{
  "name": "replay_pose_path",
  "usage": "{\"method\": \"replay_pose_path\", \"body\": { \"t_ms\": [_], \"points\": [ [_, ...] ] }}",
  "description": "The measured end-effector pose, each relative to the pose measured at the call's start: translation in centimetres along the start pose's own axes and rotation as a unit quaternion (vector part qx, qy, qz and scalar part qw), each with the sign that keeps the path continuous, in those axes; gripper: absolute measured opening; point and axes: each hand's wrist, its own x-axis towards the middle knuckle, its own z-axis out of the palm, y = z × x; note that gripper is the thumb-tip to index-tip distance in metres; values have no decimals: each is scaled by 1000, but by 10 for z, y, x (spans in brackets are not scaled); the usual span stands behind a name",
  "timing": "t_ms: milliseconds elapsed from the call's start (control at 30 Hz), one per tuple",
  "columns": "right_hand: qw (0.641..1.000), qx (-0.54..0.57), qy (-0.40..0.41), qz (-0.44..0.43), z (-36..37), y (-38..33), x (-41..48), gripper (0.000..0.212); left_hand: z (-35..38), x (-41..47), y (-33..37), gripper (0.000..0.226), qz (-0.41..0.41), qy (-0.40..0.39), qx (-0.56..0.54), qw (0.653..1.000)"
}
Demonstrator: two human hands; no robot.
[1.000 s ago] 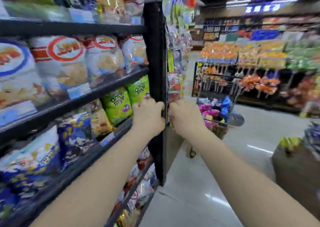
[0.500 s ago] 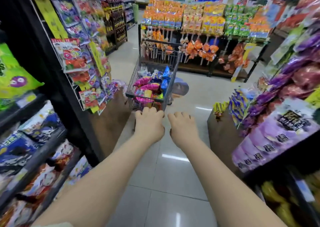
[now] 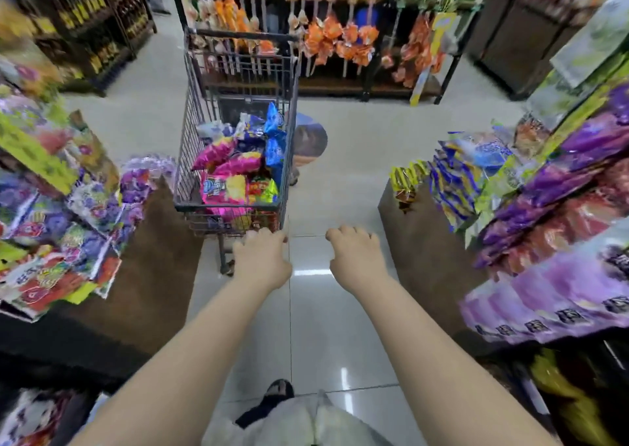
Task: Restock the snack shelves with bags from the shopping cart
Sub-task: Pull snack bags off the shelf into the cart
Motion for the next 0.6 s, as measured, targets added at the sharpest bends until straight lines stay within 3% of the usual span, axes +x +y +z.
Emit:
{"method": "replay_pose_path", "body": {
  "t_ms": [367,600],
  "points": [
    [997,44,-42,55,14,47,179,41,2,195,31,47,81,-17,-28,996],
    [996,71,-57,-18,12,96,329,41,-4,341,49,46,15,7,-55,998]
  ]
}}
